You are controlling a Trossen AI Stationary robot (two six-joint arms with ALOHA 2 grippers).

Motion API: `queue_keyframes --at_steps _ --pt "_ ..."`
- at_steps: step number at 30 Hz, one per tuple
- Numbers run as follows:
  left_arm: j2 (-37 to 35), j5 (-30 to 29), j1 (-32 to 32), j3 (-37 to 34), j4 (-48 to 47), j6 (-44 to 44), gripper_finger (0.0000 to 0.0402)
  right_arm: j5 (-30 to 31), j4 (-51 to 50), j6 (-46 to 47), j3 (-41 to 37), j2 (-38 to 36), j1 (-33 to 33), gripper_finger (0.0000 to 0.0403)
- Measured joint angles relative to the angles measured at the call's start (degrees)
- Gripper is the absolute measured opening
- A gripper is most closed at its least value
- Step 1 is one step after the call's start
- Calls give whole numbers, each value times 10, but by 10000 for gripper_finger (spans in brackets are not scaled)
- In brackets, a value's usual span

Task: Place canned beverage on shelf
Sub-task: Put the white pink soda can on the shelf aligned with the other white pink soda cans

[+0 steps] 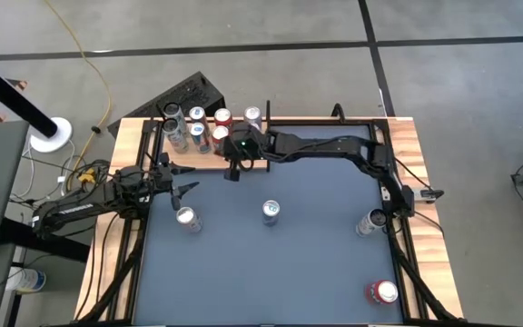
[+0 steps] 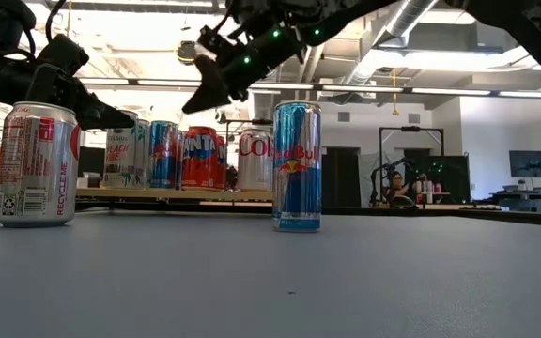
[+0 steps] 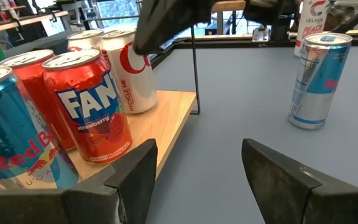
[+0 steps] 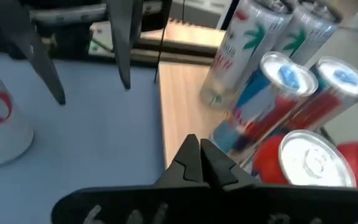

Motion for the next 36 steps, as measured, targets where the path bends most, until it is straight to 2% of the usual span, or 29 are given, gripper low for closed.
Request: queue_keyframes --at_steps 7,22,36 --pt "0 0 0 0 0 0 225 0 47 1 0 19 -3 0" --pt "0 0 0 0 0 0 225 9 46 -3 0 26 -31 0" --pt "0 0 0 0 0 0 225 9 45 -15 0 25 -32 0"
